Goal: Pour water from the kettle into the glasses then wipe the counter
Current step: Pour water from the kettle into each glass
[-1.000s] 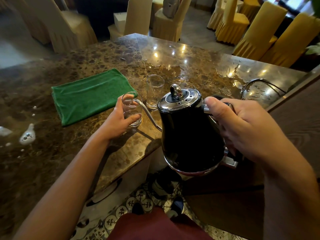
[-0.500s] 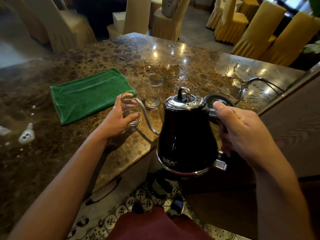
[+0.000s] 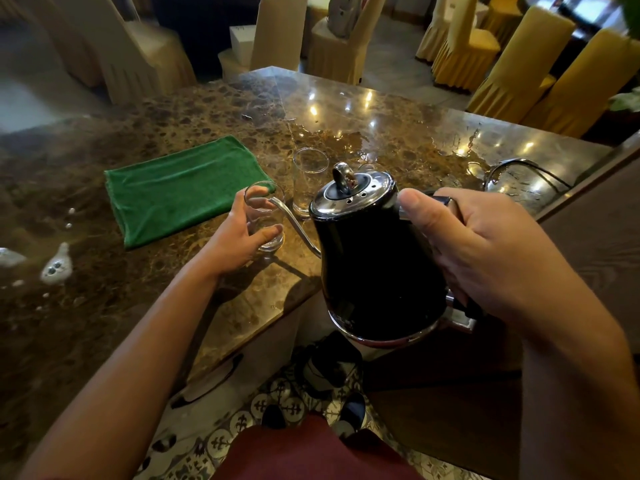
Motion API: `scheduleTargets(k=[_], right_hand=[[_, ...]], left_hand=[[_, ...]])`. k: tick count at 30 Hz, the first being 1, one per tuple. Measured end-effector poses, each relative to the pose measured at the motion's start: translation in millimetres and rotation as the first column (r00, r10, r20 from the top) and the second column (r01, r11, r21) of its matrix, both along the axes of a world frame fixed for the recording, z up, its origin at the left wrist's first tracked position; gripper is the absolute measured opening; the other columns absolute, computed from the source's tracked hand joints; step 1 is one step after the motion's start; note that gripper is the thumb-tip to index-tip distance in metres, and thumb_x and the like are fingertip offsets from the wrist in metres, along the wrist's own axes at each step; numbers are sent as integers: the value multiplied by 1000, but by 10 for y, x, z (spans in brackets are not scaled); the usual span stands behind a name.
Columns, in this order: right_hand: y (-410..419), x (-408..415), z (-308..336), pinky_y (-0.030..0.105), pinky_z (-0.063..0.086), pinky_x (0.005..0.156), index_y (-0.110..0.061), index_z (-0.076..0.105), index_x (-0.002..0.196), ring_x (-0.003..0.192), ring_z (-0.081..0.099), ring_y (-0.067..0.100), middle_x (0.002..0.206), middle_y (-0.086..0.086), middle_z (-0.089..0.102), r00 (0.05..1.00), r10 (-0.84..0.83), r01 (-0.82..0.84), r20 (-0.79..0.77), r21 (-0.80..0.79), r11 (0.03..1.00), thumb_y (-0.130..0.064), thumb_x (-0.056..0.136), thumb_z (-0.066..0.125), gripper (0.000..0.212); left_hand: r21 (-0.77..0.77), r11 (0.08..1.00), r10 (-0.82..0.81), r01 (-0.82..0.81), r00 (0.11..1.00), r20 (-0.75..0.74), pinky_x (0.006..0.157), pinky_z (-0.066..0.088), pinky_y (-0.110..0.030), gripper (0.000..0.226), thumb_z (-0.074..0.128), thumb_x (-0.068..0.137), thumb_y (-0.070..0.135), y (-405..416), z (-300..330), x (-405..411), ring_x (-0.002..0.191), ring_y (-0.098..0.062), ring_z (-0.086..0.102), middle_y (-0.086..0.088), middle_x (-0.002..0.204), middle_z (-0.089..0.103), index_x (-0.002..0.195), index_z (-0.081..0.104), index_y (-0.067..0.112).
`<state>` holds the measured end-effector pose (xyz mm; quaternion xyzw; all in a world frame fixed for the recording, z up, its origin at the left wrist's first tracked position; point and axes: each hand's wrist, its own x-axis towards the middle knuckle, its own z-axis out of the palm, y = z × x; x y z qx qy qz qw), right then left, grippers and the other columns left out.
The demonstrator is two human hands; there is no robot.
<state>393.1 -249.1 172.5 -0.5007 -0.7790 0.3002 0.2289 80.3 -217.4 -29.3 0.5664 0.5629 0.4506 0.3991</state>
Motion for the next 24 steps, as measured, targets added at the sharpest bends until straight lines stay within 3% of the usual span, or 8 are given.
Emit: scheduleTargets(k=[3, 7, 14, 20, 24], right_hand=[[-8, 0, -16, 56, 44, 49, -12, 46, 65, 42, 43, 23, 48, 2, 43, 1000, -2, 2, -5, -17, 1000, -65, 101, 51, 65], [-15, -19, -1, 49, 42, 48, -13, 46, 64, 40, 43, 18, 47, 1, 44, 1000, 11, -11, -7, -2, 1000, -63, 102, 51, 63], [-28, -47, 48, 44, 42, 50, -7, 50, 65, 44, 49, 27, 49, 8, 49, 999, 44, -45, 19, 39, 998, -64, 99, 48, 66], [-15, 72, -299, 42, 35, 48, -7, 45, 62, 46, 40, 19, 51, 1, 41, 978, -96, 105, -186, 35, 994, -54, 100, 56, 61], [-139, 249, -486, 29, 30, 44, -16, 49, 57, 40, 33, 18, 48, 0, 39, 834, -281, 239, -475, -147, 960, -42, 99, 59, 50]], left_hand=[[-19, 1000, 12, -12, 1000, -2, 105, 48, -35, 60, 74, 80, 40, -15, 5, -10, 126, -19, 60, 0, 126, 58, 128, 37, 46], [-19, 1000, 0, -1, 1000, -15, 105, 50, -38, 58, 73, 90, 20, 0, -23, -25, 120, -17, 64, 1, 123, 60, 127, 37, 45], [-7, 1000, 7, -7, 999, -42, 94, 53, -24, 60, 71, 91, 11, 5, -17, -12, 113, -11, 67, 0, 122, 60, 126, 36, 44], [46, 997, 63, -61, 997, -49, 105, 51, -34, 60, 77, 79, 33, -12, 25, -1, 120, -10, 63, 0, 122, 62, 127, 42, 43], [73, 995, 76, -72, 996, -55, 103, 53, -42, 63, 84, 78, 24, 0, 60, 2, 116, -14, 67, 0, 123, 66, 130, 50, 33]])
